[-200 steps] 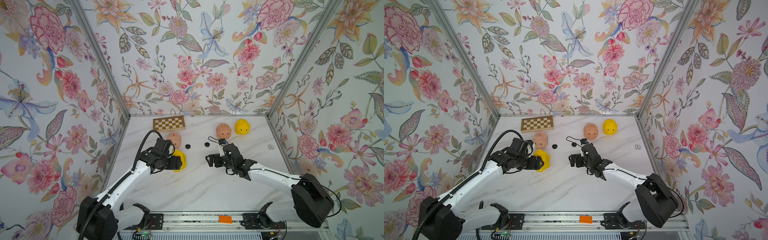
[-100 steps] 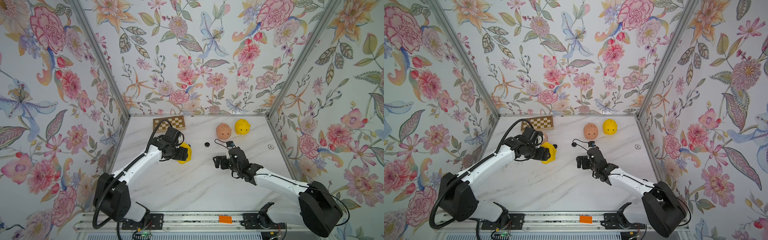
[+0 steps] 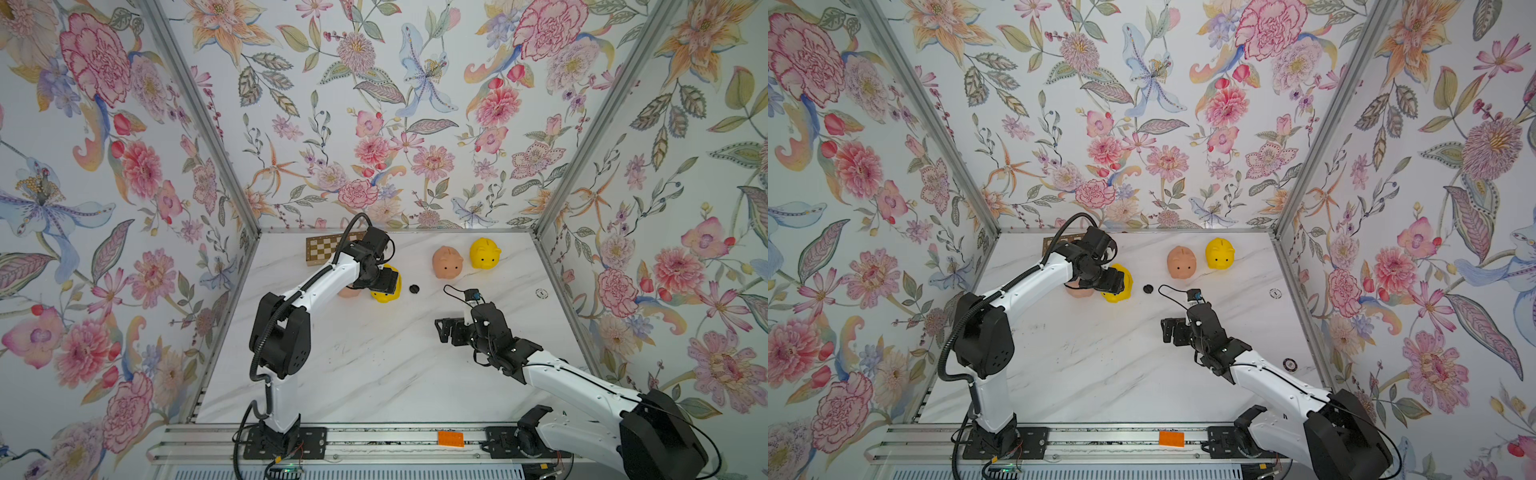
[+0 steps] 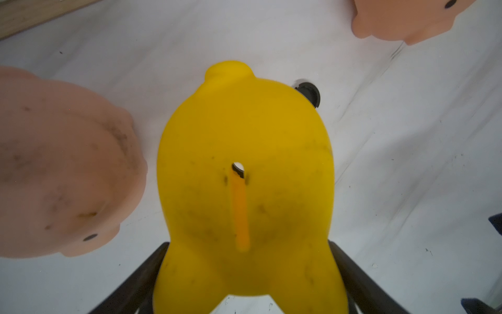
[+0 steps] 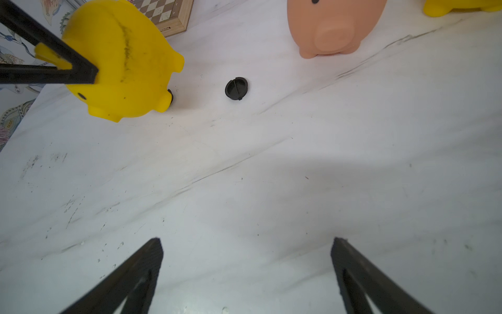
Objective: Open piggy banks
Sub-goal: Place the piggy bank at the center of the board.
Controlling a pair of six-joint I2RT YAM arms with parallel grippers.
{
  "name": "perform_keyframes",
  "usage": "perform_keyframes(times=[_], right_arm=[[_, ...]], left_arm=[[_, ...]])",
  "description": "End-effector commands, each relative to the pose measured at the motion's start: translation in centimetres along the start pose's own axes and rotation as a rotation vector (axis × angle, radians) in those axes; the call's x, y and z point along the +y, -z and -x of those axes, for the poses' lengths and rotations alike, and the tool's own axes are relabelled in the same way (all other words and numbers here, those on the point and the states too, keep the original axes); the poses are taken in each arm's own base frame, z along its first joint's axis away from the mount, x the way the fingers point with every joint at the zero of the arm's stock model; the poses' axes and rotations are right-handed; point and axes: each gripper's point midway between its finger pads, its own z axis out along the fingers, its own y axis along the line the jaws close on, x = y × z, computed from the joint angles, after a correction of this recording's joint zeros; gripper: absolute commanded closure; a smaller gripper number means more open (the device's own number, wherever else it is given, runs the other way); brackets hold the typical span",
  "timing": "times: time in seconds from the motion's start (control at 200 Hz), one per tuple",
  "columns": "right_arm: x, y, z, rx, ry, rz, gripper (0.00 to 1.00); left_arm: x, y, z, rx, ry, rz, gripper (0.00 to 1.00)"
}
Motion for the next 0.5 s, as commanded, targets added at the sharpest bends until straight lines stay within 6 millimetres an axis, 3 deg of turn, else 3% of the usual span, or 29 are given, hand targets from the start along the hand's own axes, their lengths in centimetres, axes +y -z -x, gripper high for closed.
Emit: perform_keyframes(times=[0.0, 0.23, 0.495], right_arm=[[-0.6, 0.7, -0.6, 0.007, 0.0, -0.009, 0.01], [-1.0, 1.8, -0.2, -0.018, -0.001, -0.013, 0.01], [-1.1, 2.3, 0.0, -0.027, 0.002, -0.003, 0.01]], left_arm=[[-0.6, 0.1, 1.9, -0.009, -0.016, 0.007, 0.42], [-0.9, -1.8, 4.6, 0.005, -0.01, 0.033, 0.43], [0.3, -3.1, 5.4, 0.048, -0.022, 0.124, 0.42]])
